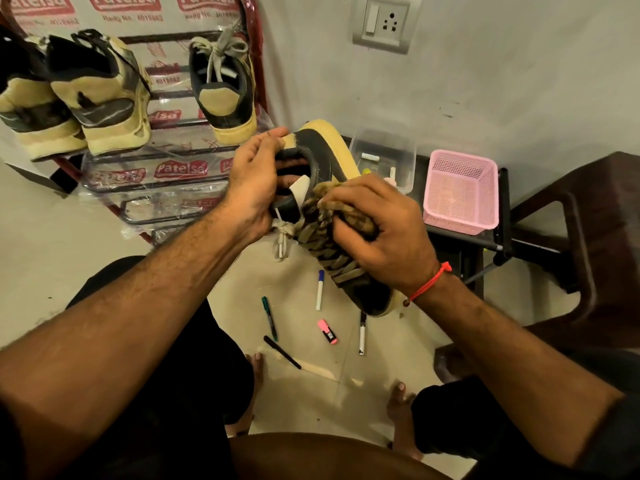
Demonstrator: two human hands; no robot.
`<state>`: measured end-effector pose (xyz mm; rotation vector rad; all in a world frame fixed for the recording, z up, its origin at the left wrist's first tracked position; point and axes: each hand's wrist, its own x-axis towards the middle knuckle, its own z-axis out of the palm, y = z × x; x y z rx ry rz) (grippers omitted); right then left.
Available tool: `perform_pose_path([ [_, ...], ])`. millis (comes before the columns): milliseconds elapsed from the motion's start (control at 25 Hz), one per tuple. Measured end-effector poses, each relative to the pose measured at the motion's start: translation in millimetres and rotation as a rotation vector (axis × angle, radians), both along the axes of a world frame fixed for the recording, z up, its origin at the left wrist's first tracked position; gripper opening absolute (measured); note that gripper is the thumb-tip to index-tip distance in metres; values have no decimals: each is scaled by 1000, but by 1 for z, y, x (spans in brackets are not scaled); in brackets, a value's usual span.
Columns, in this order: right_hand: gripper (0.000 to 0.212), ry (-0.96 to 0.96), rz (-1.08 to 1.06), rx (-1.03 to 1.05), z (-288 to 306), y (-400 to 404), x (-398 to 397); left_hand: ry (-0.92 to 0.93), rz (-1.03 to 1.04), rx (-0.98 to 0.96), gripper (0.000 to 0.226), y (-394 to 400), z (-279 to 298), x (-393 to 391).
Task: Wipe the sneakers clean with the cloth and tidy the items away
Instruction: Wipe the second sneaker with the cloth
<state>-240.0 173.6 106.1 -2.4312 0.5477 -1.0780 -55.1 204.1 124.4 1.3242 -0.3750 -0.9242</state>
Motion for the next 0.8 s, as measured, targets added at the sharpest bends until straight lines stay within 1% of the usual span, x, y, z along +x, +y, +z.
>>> perform_pose_path([
  [80,25,-61,-69,115,4,-7,-1,-77,14,-14,30,3,-2,-4],
  [120,25,-47,-81,134,6,-10,-1,-106,14,-22,31,4,-4,-6],
  [200,26,46,-27,84,5,-12,-2,-105,35,-26,31,3,-4,-6],
  [280,30,223,69,4,0,-9,-5,-24,121,23,29,3,-1,1],
  [360,37,499,110,-95,-9,-10,-10,50,197,73,26,3,4,9],
  [400,39,605,108,-127,-12,-10,-13,43,203,94,27,4,6,11],
  [440,41,637,93,-140,-15,-11,-16,22,199,106,28,5,6,13],
  [480,43,600,67,-134,-15,-13,-18,-2,199,112,28,6,7,15],
  [520,43,512,38,-102,-14,-14,-18,-24,202,118,29,6,8,18],
  [640,34,168,-52,9,-6,-15,-12,-68,153,115,30,8,7,15],
  [680,30,95,-73,17,-3,-15,-9,-82,117,109,31,8,5,9],
  [720,28,65,-75,10,-2,-15,-6,-93,87,108,31,7,1,3],
  [800,28,112,-27,-25,-2,-14,-2,-53,85,118,31,3,-6,-1],
])
